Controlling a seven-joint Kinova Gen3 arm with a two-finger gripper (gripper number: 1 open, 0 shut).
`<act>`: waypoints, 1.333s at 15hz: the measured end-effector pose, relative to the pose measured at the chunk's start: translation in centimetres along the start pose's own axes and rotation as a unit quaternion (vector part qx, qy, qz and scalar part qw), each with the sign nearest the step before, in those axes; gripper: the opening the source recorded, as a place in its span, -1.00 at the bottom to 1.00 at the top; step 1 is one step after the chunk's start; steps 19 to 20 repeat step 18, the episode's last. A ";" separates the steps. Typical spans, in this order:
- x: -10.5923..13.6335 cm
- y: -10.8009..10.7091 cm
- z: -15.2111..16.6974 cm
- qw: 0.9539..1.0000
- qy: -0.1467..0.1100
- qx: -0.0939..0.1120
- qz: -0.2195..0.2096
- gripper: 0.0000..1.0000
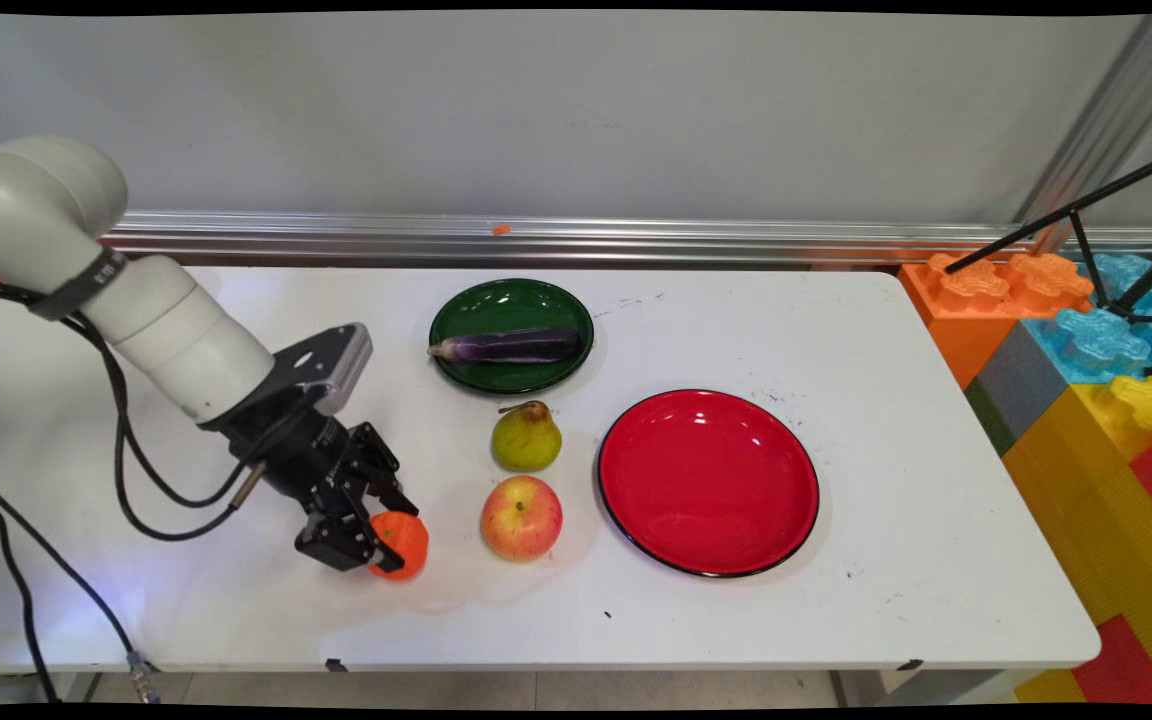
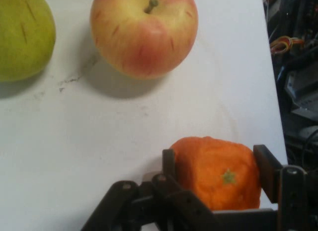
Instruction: Place the picked object on the table
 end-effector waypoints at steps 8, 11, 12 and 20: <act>0.2 0.6 1.6 1.000 -0.004 -0.003 -0.001 -1.00; 0.2 0.7 2.0 1.000 -0.006 -0.005 0.001 -1.00; 0.2 0.7 2.1 1.000 -0.006 -0.005 0.002 -1.00; 0.3 0.7 2.6 1.000 -0.007 -0.007 0.006 1.00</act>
